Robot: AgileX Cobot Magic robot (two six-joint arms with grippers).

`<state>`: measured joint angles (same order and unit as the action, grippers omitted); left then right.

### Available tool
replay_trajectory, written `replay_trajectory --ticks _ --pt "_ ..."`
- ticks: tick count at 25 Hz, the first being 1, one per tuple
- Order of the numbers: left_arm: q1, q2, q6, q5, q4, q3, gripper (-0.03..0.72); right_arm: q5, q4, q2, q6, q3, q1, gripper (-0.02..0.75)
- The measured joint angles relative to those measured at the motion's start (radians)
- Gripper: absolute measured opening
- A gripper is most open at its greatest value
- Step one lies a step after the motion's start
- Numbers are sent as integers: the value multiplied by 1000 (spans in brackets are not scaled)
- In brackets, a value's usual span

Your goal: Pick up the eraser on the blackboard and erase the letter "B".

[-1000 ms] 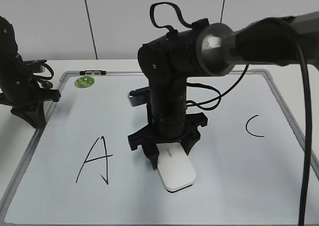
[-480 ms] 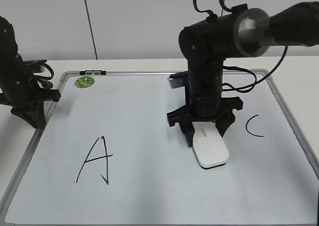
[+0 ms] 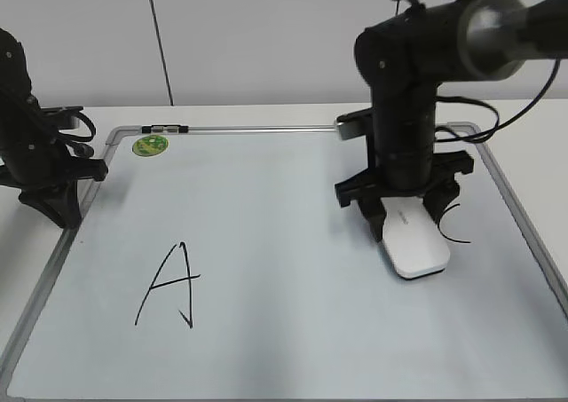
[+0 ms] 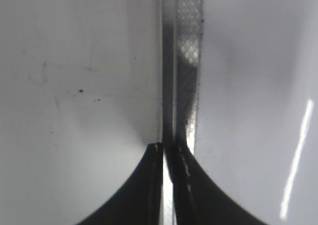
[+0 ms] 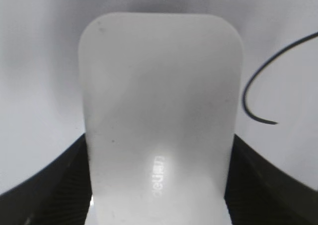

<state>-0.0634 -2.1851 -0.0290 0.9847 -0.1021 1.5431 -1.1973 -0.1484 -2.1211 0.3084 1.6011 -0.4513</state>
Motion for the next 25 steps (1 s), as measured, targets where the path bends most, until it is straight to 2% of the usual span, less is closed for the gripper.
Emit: replay_trajectory --ticks 4,8,15,19,25 --pt "0 0 0 0 2 0 33 0 -9 89 -2 -24 66 518" --pt "0 0 0 0 2 0 33 -4 -1 155 -18 -102 167 518" --pt "0 0 0 0 2 0 33 16 141 220 -154 -221 318 518" --pt "0 0 0 0 2 0 34 18 148 222 -188 -256 354 518" --pt "0 0 0 2 2 1 34 22 122 222 -197 -258 358 518"
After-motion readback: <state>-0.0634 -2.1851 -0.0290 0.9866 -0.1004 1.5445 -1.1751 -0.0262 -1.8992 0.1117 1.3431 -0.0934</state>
